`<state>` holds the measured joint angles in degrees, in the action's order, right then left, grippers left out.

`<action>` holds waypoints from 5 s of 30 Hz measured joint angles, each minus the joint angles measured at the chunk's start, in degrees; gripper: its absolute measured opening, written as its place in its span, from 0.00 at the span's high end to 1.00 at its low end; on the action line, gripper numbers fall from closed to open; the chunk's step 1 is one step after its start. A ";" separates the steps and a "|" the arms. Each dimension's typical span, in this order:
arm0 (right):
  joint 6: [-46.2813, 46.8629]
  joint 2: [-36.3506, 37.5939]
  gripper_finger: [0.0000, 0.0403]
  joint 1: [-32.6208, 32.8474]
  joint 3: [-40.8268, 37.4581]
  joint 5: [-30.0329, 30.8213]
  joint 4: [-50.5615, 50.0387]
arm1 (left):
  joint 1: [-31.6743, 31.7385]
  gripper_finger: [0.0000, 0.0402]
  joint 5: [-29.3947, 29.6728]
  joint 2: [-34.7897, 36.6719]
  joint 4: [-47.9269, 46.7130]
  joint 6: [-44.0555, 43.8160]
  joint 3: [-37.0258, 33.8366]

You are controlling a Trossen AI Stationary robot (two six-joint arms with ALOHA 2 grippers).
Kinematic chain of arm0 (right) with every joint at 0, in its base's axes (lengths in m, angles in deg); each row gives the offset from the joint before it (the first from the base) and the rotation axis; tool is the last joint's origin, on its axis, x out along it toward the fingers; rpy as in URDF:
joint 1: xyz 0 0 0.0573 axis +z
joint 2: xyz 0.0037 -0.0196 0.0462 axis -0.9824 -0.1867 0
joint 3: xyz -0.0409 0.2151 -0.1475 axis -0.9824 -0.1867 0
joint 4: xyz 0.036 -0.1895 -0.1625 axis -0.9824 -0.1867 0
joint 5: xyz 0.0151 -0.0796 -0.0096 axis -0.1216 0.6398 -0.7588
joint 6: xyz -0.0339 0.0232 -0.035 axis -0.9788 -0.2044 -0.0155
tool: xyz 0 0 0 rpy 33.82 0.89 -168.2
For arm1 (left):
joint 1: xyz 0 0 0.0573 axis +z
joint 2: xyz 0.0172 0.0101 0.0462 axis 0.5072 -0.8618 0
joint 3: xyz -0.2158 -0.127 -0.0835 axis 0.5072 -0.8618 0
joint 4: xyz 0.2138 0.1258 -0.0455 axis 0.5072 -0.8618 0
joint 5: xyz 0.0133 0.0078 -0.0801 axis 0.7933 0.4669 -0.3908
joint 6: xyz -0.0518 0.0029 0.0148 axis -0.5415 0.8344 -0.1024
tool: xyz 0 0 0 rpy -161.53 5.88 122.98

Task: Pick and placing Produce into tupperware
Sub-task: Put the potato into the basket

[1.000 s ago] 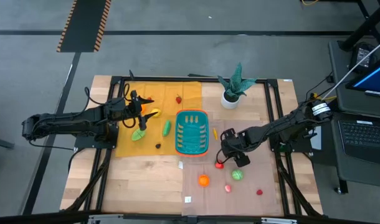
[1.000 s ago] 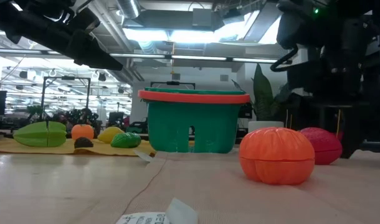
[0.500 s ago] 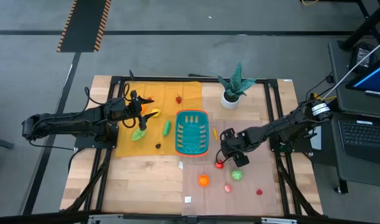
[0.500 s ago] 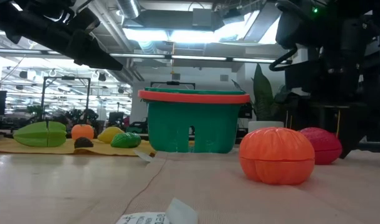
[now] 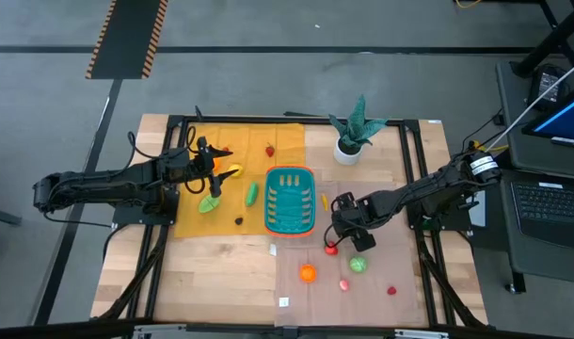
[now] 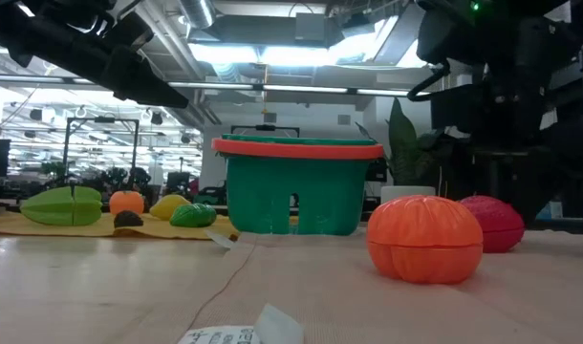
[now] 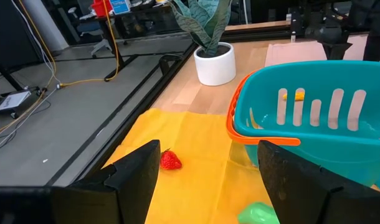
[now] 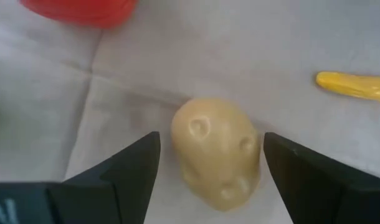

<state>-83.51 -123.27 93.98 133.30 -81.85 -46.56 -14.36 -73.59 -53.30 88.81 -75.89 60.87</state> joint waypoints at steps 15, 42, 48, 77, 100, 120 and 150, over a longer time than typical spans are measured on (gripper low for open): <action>0.02 0.00 0.30 -0.97 0.13 -0.37 0.04 | -0.02 0.35 0.00 0.00 0.00 0.00 0.00; 8.94 0.04 0.54 -2.62 0.36 0.66 1.04 | 0.00 0.35 0.00 0.00 0.00 0.00 0.00; 11.83 0.20 0.54 -2.71 4.89 0.70 -5.14 | -0.02 0.35 0.00 0.00 0.02 0.00 0.00; 15.66 38.79 0.51 -6.75 -15.33 12.17 26.30 | -0.01 0.35 0.00 0.00 0.04 -1.51 -0.02; 8.78 39.58 0.54 -6.75 -27.12 8.56 52.93 | -0.02 0.35 -0.02 0.00 0.04 -3.10 -0.02; 7.26 24.53 0.54 -13.44 -21.96 9.89 60.08 | -0.02 0.35 -0.04 -0.01 0.02 -2.93 -0.02; -0.24 -1.03 0.54 -21.43 5.95 -7.10 49.91 | 0.00 0.35 -0.04 -0.01 -4.69 -2.12 -0.02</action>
<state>-83.75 -124.30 72.55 139.25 -88.95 3.35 -14.36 -73.64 -53.31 84.12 -78.01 60.85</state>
